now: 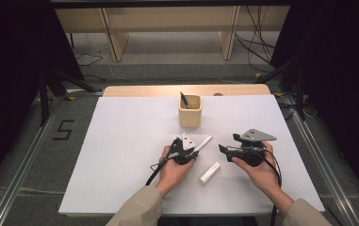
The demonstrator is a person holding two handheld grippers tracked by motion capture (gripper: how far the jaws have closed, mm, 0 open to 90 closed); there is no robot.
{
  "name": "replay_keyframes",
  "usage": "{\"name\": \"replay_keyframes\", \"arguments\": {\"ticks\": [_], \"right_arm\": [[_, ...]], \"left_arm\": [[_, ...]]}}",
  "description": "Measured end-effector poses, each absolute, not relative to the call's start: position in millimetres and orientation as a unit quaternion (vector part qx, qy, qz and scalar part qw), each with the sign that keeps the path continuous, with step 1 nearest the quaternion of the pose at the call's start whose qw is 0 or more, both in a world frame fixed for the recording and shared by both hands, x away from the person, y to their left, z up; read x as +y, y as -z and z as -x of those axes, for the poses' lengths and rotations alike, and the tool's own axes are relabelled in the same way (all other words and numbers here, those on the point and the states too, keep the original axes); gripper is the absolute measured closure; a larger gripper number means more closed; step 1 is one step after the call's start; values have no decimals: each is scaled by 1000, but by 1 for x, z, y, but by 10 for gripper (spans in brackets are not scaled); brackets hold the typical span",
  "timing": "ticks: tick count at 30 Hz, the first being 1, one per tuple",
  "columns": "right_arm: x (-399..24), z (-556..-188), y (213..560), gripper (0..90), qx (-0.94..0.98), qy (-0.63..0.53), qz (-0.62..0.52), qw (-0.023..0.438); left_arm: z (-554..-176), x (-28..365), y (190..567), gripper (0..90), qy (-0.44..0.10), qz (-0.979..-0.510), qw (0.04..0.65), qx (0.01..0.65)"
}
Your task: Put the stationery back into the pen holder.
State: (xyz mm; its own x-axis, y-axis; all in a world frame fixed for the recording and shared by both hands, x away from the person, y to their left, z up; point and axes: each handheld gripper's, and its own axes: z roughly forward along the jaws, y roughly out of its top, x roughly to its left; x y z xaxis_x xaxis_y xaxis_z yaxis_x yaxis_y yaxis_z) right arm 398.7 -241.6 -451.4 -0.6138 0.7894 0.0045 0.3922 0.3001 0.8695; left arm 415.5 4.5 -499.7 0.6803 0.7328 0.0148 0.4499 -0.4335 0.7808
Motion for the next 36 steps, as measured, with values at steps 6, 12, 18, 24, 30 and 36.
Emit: {"name": "replay_keyframes", "arguments": {"ticks": [6, 12, 18, 24, 30, 36], "right_arm": [[-241, -399, 452, 266, 777, -452, -381, 219], [-241, -399, 452, 265, 777, -451, -381, 219], [-241, -399, 452, 266, 777, -452, -381, 219], [-241, -399, 452, 265, 777, -450, -382, 219], [-242, -399, 453, 264, 776, -450, -385, 217], [-243, -400, 453, 263, 775, -450, -386, 219]], "left_arm": [[-416, 5, 500, 756, -176, -825, 396, 362], [-417, 5, 500, 773, -176, -823, 396, 367], [-417, 5, 500, 777, -174, -820, 398, 373], [-417, 5, 500, 782, -172, -821, 397, 372], [-416, 5, 499, 785, -175, -821, 396, 373], [-414, 6, 497, 787, -176, -822, 393, 372]]}}
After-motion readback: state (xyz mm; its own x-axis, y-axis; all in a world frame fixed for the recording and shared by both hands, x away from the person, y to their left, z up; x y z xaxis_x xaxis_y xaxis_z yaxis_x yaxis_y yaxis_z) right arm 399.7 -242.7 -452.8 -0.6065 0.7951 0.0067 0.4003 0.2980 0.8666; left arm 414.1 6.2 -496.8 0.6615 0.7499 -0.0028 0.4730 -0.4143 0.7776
